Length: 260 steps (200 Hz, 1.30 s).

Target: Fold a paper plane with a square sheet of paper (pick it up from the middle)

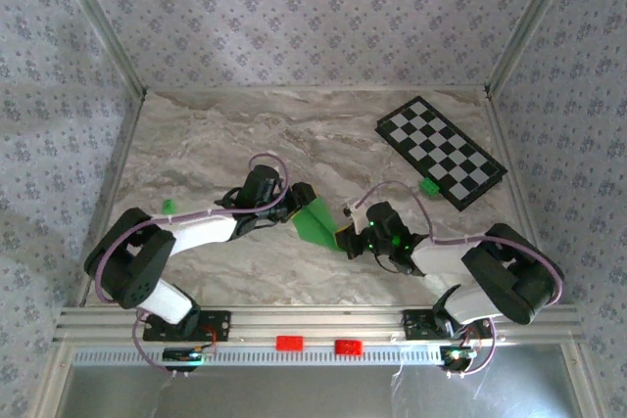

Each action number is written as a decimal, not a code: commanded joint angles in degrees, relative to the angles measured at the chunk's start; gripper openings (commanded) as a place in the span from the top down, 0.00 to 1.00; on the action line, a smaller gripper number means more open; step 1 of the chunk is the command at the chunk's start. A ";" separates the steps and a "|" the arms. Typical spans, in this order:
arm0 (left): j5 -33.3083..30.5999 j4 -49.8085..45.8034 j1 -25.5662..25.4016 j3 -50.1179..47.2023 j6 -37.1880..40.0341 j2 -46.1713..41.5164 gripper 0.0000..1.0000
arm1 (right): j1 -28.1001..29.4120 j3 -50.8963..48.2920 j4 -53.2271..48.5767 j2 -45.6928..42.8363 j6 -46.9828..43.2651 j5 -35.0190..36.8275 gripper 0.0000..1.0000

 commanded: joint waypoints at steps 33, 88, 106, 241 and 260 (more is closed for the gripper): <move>-1.44 -1.35 -0.42 -0.29 1.24 -2.25 0.39 | -1.46 3.83 -4.64 3.94 3.97 -6.15 0.94; -1.23 -2.08 -0.56 -0.72 1.35 -2.82 0.43 | -4.63 3.95 -0.70 7.92 11.51 -12.24 0.96; -1.20 -2.17 -0.56 -0.97 1.35 -2.72 0.46 | -5.38 3.78 1.72 9.20 14.23 -14.56 0.96; -0.74 2.20 -3.03 1.59 0.75 7.04 0.83 | -8.80 -2.70 15.47 15.04 27.80 -13.98 0.96; -0.36 3.16 -3.06 2.03 0.79 8.24 0.85 | -8.93 -2.80 15.73 15.63 28.37 -13.81 0.96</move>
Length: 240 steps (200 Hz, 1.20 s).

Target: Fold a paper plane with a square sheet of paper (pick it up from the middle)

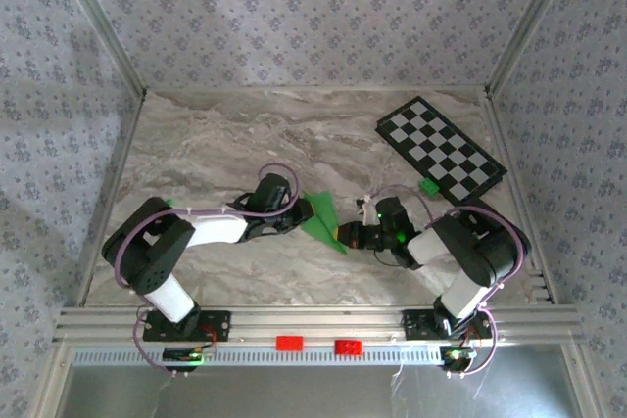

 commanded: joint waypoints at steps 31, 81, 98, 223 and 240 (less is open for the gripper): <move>0.72 3.34 -0.50 2.37 -0.25 2.06 0.85 | -0.76 -1.85 -1.01 2.19 2.65 2.02 0.96; 0.83 1.78 -0.76 4.14 -0.05 5.18 0.88 | -0.93 -2.73 -1.09 1.56 2.61 2.62 0.96; 0.47 1.73 -1.07 3.60 -0.69 5.93 0.89 | -0.92 -2.69 -1.36 1.43 2.60 2.57 0.96; -2.35 1.35 -1.89 -0.68 -2.32 4.93 0.90 | -0.75 -2.15 -2.50 1.07 2.28 2.07 0.96; -2.48 0.72 -1.89 -0.26 -2.22 4.53 0.91 | -0.65 -2.23 -2.50 1.21 2.40 2.21 0.96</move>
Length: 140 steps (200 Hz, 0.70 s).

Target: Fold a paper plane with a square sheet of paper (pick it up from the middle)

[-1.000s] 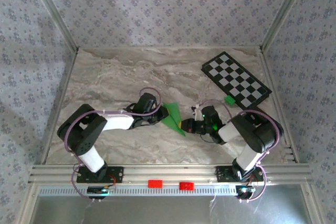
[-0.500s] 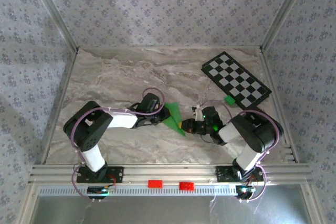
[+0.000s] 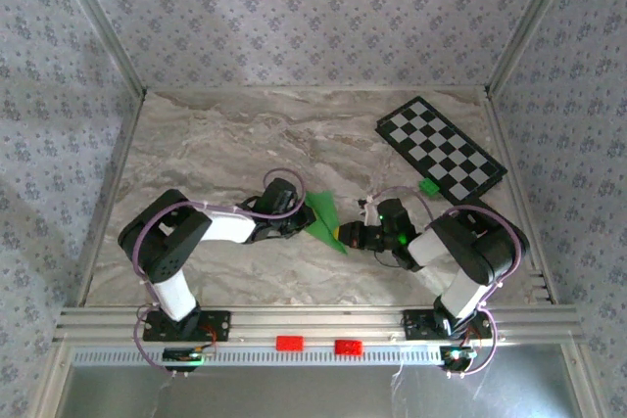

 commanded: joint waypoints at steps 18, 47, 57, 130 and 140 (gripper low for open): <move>-1.51 -2.24 -0.74 -0.57 -0.05 -1.08 0.91 | -0.42 -1.03 -5.30 0.55 0.01 1.52 0.97; -2.40 -2.51 -0.99 -0.53 -0.33 -1.34 0.90 | -0.39 -0.68 -6.66 0.16 -0.39 1.36 0.97; -2.20 -2.43 -1.14 -0.35 -0.27 -1.38 0.90 | -0.41 -0.47 -6.98 0.08 -0.48 1.32 0.97; -2.85 -4.69 -1.36 1.30 1.54 -2.39 0.89 | -0.23 -0.17 -7.87 0.40 -0.59 1.25 0.98; -2.97 -5.13 -1.43 1.71 2.06 -2.54 0.88 | -0.23 0.02 -7.87 0.56 -0.65 0.97 0.98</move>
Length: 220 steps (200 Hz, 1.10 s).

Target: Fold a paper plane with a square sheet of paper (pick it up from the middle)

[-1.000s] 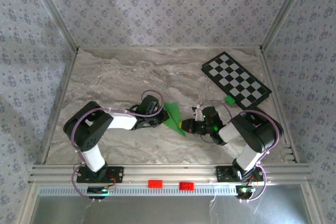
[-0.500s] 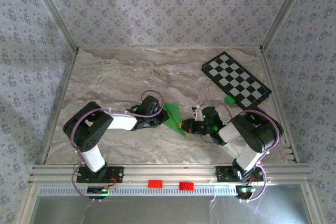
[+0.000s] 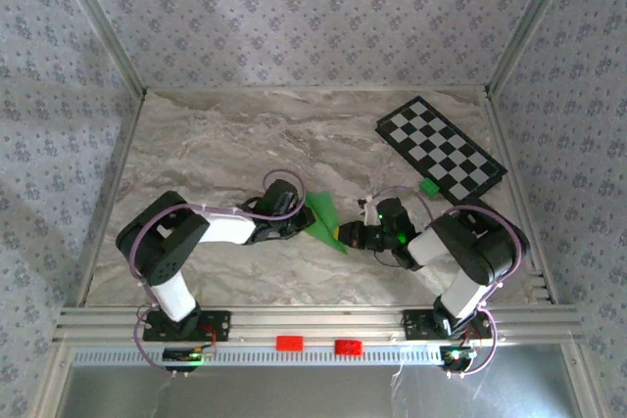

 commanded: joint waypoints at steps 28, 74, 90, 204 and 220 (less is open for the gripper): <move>-1.62 -3.40 -0.60 2.08 3.10 -2.54 0.86 | -0.17 -0.30 -7.28 1.01 -0.78 0.94 0.98; -1.06 -4.04 -0.60 3.21 5.18 -4.34 0.85 | -0.23 -0.42 -7.85 1.55 -0.93 0.94 0.98; -1.24 -4.05 -0.51 3.05 5.35 -4.78 0.85 | -0.12 -0.39 -7.81 1.50 -1.00 0.85 0.98; -1.14 -3.19 -0.55 2.46 6.14 -7.02 0.85 | -0.21 0.13 -9.48 1.21 -1.43 0.85 0.99; -1.02 -3.38 -0.59 3.02 6.38 -6.93 0.86 | -0.13 0.11 -9.48 1.31 -1.46 1.09 0.99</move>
